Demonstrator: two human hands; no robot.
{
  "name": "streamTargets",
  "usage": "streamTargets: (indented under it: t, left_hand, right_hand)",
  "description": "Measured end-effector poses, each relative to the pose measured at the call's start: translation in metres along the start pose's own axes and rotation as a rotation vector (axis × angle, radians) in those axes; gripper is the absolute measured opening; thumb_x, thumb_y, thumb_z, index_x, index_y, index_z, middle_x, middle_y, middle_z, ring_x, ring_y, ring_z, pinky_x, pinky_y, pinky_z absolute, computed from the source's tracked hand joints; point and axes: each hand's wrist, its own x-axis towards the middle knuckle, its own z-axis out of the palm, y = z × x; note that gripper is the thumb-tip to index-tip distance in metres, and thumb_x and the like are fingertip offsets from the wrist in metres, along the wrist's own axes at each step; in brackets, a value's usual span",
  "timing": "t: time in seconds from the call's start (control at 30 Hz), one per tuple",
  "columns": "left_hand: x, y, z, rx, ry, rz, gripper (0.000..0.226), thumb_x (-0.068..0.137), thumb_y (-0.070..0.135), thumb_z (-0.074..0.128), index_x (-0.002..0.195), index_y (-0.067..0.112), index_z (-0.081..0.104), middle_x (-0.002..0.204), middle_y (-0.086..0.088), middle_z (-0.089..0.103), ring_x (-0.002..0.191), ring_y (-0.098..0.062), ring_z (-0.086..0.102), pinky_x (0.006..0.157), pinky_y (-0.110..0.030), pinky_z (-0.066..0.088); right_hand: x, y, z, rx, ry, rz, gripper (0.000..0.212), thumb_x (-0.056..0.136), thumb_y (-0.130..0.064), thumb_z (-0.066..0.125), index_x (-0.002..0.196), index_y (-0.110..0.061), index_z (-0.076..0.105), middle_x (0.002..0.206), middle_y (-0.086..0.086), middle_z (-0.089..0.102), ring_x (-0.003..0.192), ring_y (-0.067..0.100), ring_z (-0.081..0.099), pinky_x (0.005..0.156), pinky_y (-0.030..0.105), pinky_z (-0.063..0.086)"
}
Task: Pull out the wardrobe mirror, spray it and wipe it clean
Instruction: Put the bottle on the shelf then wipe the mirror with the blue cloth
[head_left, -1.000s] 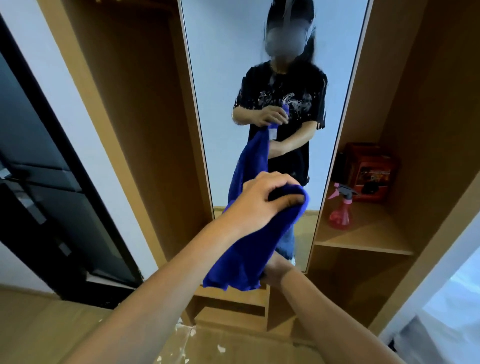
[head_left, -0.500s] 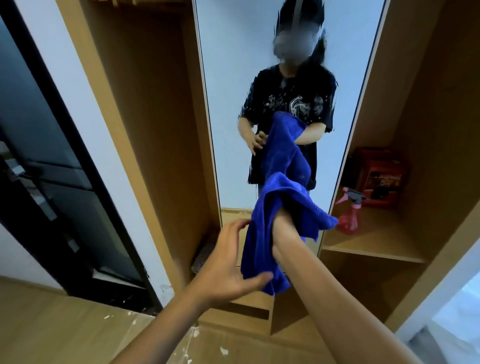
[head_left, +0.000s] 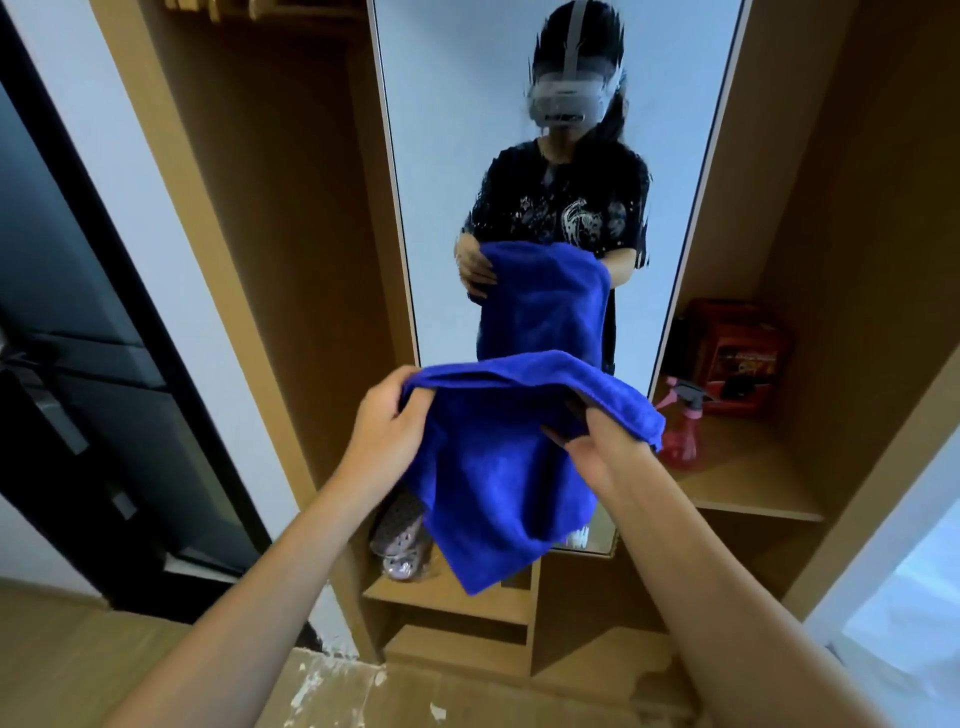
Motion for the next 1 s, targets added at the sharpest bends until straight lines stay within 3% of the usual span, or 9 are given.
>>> streamTargets:
  t: [0.1,0.23,0.3,0.47,0.57,0.63,0.77,0.87,1.0]
  left_hand:
    - [0.012,0.017,-0.01,0.019,-0.048,0.062,0.016,0.1,0.016,0.046,0.1,0.015,0.062,0.092,0.001,0.065,0.083,-0.009,0.06,0.07,-0.019,0.045]
    - [0.022,0.036,-0.012,-0.013,-0.051,0.137,0.02,0.099,0.01,0.045,0.101,0.019,0.063,0.094,0.007,0.066,0.09,-0.011,0.06,0.079,-0.024,0.046]
    - [0.026,0.044,-0.01,-0.025,-0.064,0.169,0.024,0.098,0.007,0.045,0.099,0.021,0.064,0.091,0.009,0.066,0.089,-0.011,0.06,0.081,-0.026,0.045]
    - [0.034,0.058,-0.01,-0.056,-0.096,0.235,0.025,0.097,0.006,0.046,0.095,0.022,0.065,0.087,0.01,0.066,0.087,-0.012,0.059,0.08,-0.028,0.044]
    - [0.037,0.065,-0.013,-0.092,-0.111,0.239,0.026,0.097,0.006,0.046,0.094,0.023,0.065,0.087,0.01,0.066,0.088,-0.013,0.06,0.081,-0.028,0.045]
    - [0.039,0.068,-0.015,-0.101,-0.111,0.235,0.025,0.098,0.008,0.047,0.092,0.025,0.065,0.085,0.011,0.065,0.087,-0.011,0.059,0.079,-0.024,0.045]
    - [0.048,0.064,-0.026,-0.044,-0.05,0.196,0.018,0.098,0.014,0.048,0.094,0.013,0.066,0.083,-0.001,0.064,0.081,-0.013,0.057,0.074,-0.025,0.043]
    - [0.053,0.059,-0.034,0.001,-0.035,0.184,0.019,0.098,0.017,0.05,0.094,0.01,0.067,0.083,-0.004,0.064,0.081,-0.017,0.057,0.074,-0.03,0.042]
    - [0.058,0.058,-0.04,0.035,-0.042,0.177,0.019,0.099,0.019,0.05,0.092,0.014,0.066,0.084,-0.002,0.064,0.084,-0.02,0.058,0.076,-0.03,0.044]
  right_hand:
    - [-0.001,-0.008,-0.006,0.036,-0.029,0.006,0.018,0.097,-0.003,0.048,0.107,-0.015,0.056,0.111,0.007,0.058,0.1,0.022,0.055,0.08,0.046,0.05]
    - [0.004,0.0,-0.017,-0.143,0.08,-0.002,0.025,0.097,-0.01,0.053,0.121,-0.015,0.05,0.113,0.003,0.053,0.085,0.016,0.054,0.09,0.038,0.05]
    - [0.007,0.004,-0.017,-0.222,0.122,0.014,0.03,0.094,-0.014,0.058,0.123,-0.009,0.049,0.118,0.003,0.056,0.082,0.013,0.054,0.078,0.031,0.05]
    - [0.004,-0.005,-0.012,-0.568,0.448,-0.388,0.1,0.069,-0.016,0.08,0.148,-0.021,0.018,0.145,0.01,0.019,0.131,0.029,0.025,0.109,0.047,0.03]
    - [0.005,-0.008,-0.009,-0.582,0.208,-0.591,0.051,0.076,-0.003,0.071,0.117,-0.032,0.06,0.149,-0.007,0.026,0.137,0.025,0.025,0.113,0.039,0.028]
    - [0.007,-0.007,-0.008,-0.653,0.062,-0.562,0.027,0.084,-0.003,0.065,0.096,-0.027,0.068,0.135,-0.014,0.044,0.128,0.018,0.034,0.1,0.015,0.031]
    - [-0.006,-0.021,-0.001,-0.653,0.031,-0.593,0.017,0.08,-0.017,0.074,0.076,-0.029,0.062,0.086,-0.008,0.062,0.094,0.019,0.05,0.077,0.029,0.044]
    - [-0.02,-0.041,0.002,-0.756,0.001,-0.612,0.015,0.078,-0.018,0.078,0.069,-0.022,0.066,0.061,-0.006,0.057,0.058,0.006,0.05,0.05,0.013,0.036]
    - [-0.031,-0.063,0.008,-0.946,-0.026,-0.689,0.013,0.08,-0.019,0.073,0.082,-0.03,0.077,0.072,-0.001,0.069,0.073,0.011,0.06,0.063,0.025,0.045]
